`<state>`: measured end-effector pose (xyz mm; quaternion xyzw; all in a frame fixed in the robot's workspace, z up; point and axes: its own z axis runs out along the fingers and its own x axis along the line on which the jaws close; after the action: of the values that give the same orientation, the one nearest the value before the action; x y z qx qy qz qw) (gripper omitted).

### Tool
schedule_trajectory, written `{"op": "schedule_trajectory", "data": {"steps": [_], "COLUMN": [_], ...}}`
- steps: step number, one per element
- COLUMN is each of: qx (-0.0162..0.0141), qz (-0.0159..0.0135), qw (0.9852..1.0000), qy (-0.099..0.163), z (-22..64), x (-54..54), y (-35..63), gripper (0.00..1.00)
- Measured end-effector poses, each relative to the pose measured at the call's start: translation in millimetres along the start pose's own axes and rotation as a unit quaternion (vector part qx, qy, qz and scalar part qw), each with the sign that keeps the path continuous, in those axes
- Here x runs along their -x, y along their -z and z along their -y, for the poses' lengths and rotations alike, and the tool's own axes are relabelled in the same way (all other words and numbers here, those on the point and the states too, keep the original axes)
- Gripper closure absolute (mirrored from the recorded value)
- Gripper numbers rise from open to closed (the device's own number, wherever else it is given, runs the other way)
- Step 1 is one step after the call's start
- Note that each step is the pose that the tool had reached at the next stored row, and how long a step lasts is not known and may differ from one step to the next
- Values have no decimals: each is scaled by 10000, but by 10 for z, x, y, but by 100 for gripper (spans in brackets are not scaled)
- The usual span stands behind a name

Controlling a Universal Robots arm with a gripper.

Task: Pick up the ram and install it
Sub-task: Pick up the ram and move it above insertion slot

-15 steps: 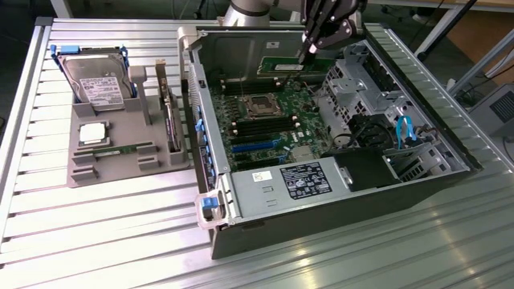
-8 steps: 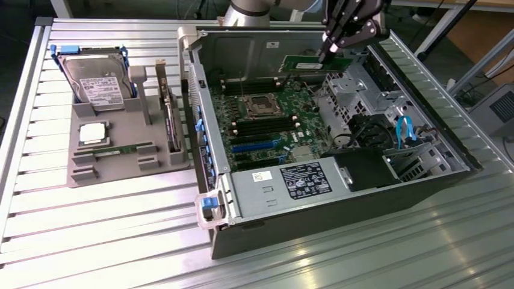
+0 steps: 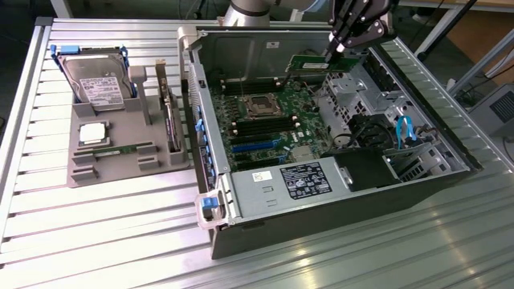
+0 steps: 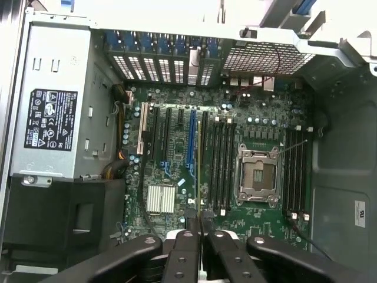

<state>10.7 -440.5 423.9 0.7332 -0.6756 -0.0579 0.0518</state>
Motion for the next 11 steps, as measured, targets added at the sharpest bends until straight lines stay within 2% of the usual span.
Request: {"op": "schedule_trajectory", "data": {"steps": [1, 2, 3, 5, 6, 9, 10, 11], "qx": [-19, -72, -141, -299, -405, -608, -700, -763], "qz": [-1, -7, -15, -30, -38, -55, -62, -67], "qw": [10000, 10000, 9999, 9995, 9992, 9981, 9975, 9971], "qy": [0, 0, 0, 0, 0, 0, 1, 1], "z": [0, 0, 0, 0, -2, -4, -4, -4], "x": [0, 0, -1, 0, 0, 0, 0, 0], "y": [-1, -2, -2, -4, -5, -7, -10, -11], "gripper": [88, 88, 88, 88, 88, 88, 88, 88]}}
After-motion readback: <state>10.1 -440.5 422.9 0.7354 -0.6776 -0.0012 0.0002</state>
